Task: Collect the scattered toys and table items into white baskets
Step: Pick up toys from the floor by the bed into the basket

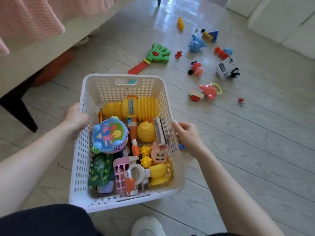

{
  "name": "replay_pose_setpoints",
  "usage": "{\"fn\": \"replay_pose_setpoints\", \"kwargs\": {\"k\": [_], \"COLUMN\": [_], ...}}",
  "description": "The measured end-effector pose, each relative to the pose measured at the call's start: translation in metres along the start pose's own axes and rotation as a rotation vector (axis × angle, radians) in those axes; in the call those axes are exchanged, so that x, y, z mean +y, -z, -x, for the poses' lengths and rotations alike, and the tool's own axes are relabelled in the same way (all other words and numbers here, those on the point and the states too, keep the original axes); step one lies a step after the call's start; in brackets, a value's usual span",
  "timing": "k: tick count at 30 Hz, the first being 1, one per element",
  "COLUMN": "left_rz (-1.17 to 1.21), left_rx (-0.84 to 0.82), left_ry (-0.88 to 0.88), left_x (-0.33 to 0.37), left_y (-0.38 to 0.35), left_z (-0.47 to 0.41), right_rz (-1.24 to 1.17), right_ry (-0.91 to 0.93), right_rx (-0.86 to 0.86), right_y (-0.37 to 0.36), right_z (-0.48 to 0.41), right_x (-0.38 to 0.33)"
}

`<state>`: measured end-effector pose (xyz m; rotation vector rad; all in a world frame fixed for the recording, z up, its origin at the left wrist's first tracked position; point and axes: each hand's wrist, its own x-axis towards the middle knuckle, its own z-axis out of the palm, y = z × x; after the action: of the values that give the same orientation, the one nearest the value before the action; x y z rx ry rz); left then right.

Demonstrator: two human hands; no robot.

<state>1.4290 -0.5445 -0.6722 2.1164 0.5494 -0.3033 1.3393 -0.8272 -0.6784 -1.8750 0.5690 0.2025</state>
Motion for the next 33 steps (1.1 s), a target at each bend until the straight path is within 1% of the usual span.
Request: {"fn": "replay_pose_setpoints", "kwargs": {"k": [1,2,4,5,6,8,9,11,14,23,27,29,33], "left_rz": [0.009,0.014,0.003,-0.002,-0.006,-0.018,-0.025,-0.024,-0.034,-0.015,-0.034,-0.028,-0.020], "left_rx": [0.004,0.008,0.015,0.018,0.017,0.014,0.009,-0.005,-0.037,-0.065,-0.053,-0.051,-0.050], "left_ry": [0.008,0.012,0.010,0.005,0.000,0.005,0.012,0.024,0.030,0.031,0.025,0.023,0.020], "left_x": [-0.002,-0.003,-0.004,-0.003,-0.003,-0.002,-0.001,0.000,0.000,-0.002,-0.003,-0.003,-0.003], "left_y": [-0.001,-0.002,-0.003,-0.002,-0.003,-0.003,-0.003,-0.002,0.000,0.001,0.000,0.000,0.000], "left_z": [0.000,-0.001,0.000,0.000,0.001,0.002,0.003,0.004,0.004,0.004,0.003,0.003,0.004], "right_rz": [-0.084,-0.098,0.093,0.209,0.297,0.379,0.398,0.435,0.479,0.119,-0.203,-0.290,-0.305], "right_ry": [-0.037,-0.061,-0.111,-0.164,-0.234,-0.352,-0.372,-0.367,-0.333,-0.351,-0.279,-0.204,0.077], "right_rx": [0.053,0.165,0.427,0.488,0.479,0.346,0.289,0.235,0.247,0.380,0.439,0.429,0.440], "right_y": [0.005,0.010,0.021,0.024,0.024,0.018,0.014,0.005,0.001,-0.005,0.005,0.013,0.019], "right_z": [-0.002,-0.003,-0.008,-0.008,-0.007,-0.007,-0.007,-0.010,-0.017,-0.024,-0.025,-0.025,-0.018], "right_x": [0.006,0.012,0.035,0.044,0.053,0.068,0.073,0.077,0.084,0.072,0.051,0.033,-0.010]}}
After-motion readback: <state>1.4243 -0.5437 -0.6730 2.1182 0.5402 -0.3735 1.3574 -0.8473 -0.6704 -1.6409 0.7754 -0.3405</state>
